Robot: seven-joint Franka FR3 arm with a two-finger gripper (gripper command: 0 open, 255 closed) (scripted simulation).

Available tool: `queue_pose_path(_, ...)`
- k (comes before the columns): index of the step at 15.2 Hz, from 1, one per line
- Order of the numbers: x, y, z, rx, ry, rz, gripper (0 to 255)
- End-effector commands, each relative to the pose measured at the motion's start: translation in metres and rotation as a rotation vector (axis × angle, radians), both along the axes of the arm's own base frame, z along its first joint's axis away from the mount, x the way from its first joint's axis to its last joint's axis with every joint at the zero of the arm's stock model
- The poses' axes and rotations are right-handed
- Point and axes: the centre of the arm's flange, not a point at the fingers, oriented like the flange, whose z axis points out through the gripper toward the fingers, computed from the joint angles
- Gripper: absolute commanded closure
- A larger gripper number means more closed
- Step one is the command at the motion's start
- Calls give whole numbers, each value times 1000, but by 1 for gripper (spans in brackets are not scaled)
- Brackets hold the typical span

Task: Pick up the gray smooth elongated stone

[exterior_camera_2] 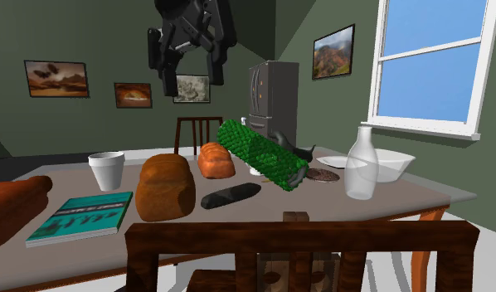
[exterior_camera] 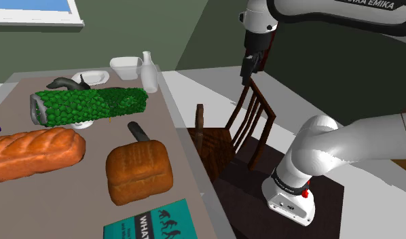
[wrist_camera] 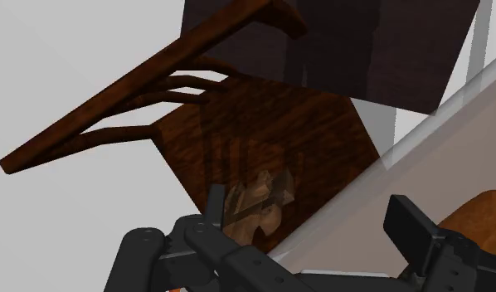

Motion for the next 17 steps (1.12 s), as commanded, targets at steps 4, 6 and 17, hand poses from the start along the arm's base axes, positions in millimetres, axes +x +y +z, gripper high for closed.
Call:
queue_pose_path(4,22,19,-25,14,-6,-22,0)
queue_pose_path(6,36,31,-41,23,-10,-36,0)
queue_pose_path(17,122,99,-128,73,-31,-116,0)
